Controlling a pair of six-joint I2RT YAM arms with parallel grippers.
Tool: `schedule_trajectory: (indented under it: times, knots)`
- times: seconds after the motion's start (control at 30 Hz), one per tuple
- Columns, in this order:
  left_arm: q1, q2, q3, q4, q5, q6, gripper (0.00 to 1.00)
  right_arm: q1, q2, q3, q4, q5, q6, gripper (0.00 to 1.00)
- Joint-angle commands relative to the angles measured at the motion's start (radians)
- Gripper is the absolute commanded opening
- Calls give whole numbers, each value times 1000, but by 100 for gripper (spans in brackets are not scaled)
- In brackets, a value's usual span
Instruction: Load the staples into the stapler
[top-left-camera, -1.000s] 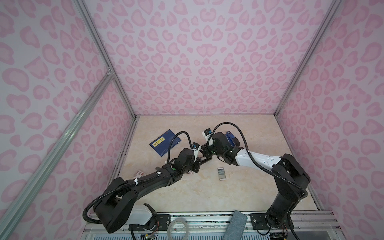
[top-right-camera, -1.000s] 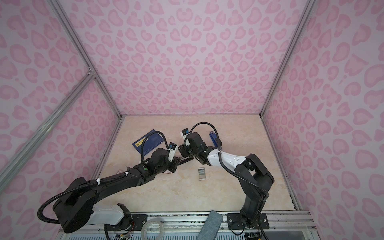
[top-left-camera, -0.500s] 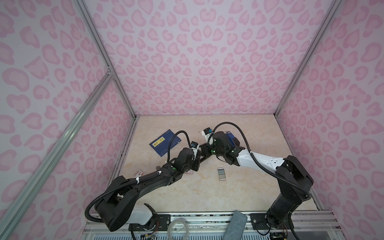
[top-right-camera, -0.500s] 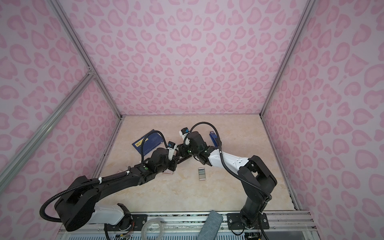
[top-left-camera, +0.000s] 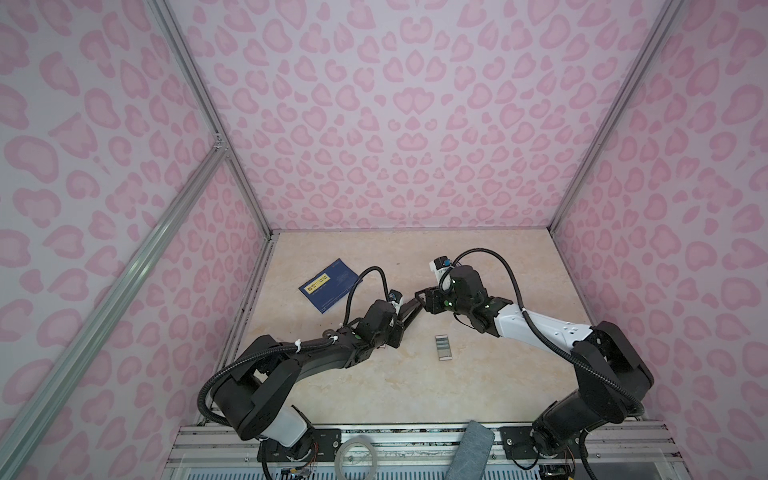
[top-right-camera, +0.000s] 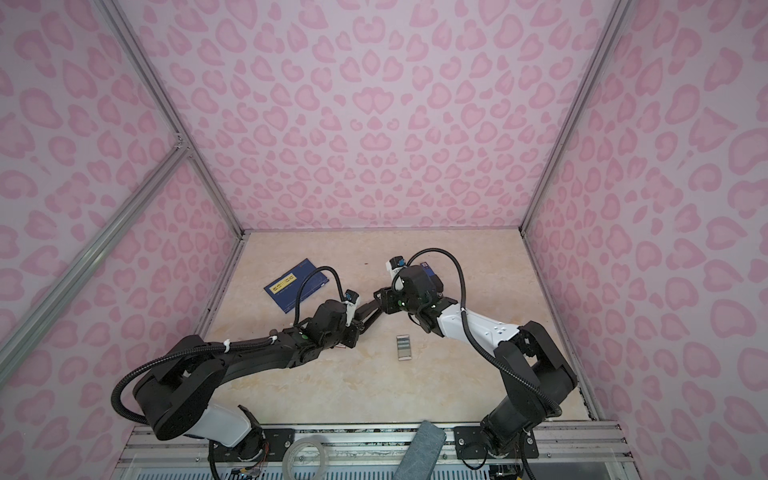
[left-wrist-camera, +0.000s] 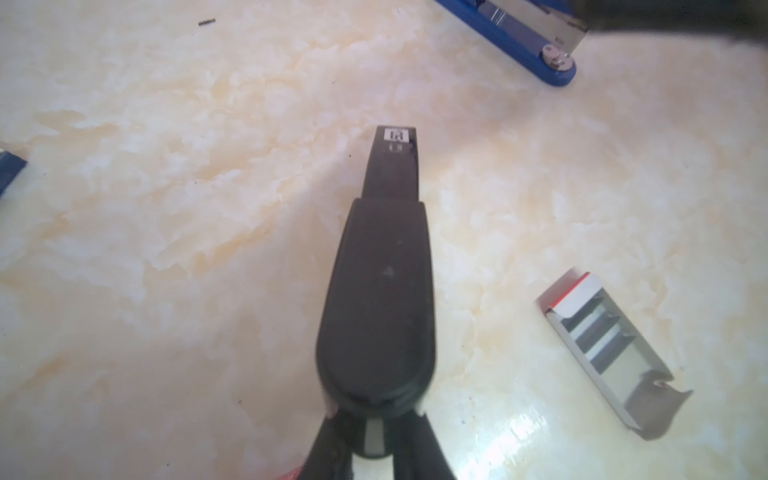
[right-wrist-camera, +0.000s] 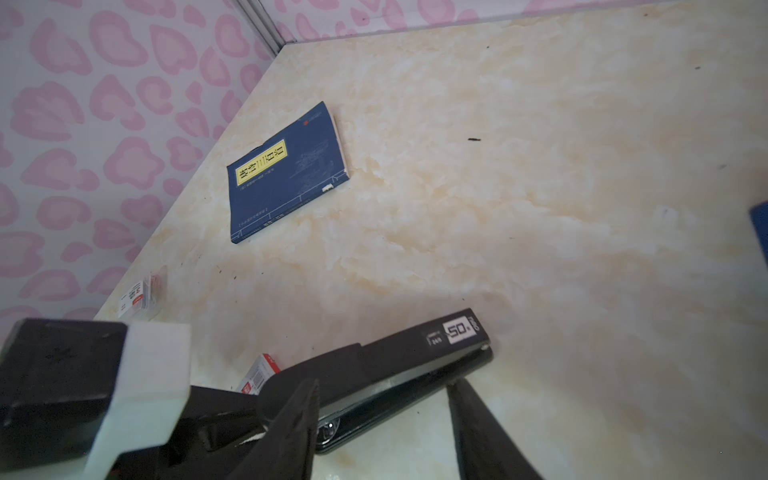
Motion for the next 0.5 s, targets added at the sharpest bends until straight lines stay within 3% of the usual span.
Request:
schedule_trajectory:
  times: [0.0,0.13,0.47]
  knots:
    - [-20,42,20,31,-27,11,6,-16,-26,-50,42,26,20,53]
    - [-40,67,19,17,-48,-6,11,-38,-54,-98,48,28,29,53]
    - [-54,-79,-37,-96,-56,-64,45,-66,-88,-132,38,16,29,53]
